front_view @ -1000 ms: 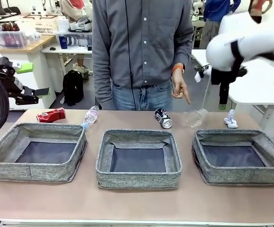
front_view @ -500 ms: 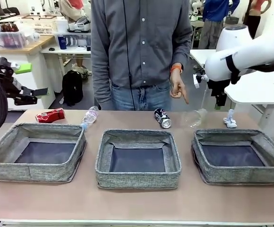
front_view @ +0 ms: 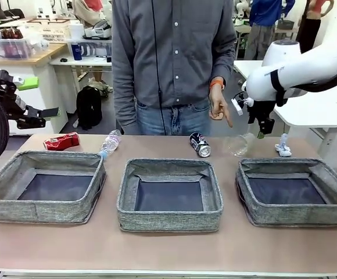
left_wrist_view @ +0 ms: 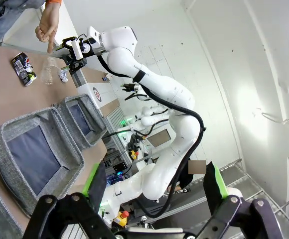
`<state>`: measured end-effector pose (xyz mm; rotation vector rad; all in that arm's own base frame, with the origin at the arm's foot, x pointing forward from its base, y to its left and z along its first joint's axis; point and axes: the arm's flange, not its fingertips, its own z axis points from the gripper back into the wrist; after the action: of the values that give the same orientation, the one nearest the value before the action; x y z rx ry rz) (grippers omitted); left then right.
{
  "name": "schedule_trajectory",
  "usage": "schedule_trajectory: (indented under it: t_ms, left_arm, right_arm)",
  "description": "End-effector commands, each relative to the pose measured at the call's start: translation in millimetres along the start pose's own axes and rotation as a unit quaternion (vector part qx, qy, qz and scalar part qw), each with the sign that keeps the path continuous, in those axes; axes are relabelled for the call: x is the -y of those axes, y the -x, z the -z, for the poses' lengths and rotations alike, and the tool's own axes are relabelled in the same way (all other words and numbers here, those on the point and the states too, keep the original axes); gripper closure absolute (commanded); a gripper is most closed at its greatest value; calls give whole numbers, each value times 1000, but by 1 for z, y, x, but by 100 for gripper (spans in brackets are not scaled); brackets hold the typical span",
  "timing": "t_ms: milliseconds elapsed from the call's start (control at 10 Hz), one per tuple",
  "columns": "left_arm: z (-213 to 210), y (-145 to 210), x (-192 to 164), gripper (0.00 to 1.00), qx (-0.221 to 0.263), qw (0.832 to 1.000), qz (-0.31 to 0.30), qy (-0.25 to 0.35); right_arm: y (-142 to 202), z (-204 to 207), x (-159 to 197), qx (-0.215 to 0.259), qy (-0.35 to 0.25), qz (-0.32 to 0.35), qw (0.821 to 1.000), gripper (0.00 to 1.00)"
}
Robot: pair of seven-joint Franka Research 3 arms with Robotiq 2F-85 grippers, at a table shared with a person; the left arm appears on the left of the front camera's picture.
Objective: Sort the waste into the appropriate baskets.
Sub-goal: Pick up the waste item pointed out by the person.
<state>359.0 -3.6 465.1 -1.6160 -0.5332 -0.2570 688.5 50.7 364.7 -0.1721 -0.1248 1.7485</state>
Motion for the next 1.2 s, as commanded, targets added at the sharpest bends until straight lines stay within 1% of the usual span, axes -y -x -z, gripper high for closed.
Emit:
schedule_trajectory:
  t_ms: [0, 300, 600, 900, 1000, 1100]
  left_arm:
    - [2, 1, 3, 0, 3, 1000, 5, 7]
    - [2, 1, 3, 0, 3, 1000, 5, 7]
    - [2, 1, 3, 0, 3, 1000, 5, 7]
    - [2, 1, 3, 0, 3, 1000, 5, 7]
    - [2, 1, 3, 0, 3, 1000, 5, 7]
    - [2, 1, 3, 0, 3, 1000, 5, 7]
  right_arm:
    - [-1, 5, 19, 34, -24, -40, 998, 0]
    - [-20, 37, 24, 55, -79, -66, 993, 0]
    - [-29, 52, 22, 72, -99, -75, 990, 0]
    - [-28, 49, 16, 101, -98, -84, 986, 0]
    - [-27, 47, 15, 106, -108, -88, 985, 19]
    - [-26, 46, 14, 101, -111, -86, 985, 19]
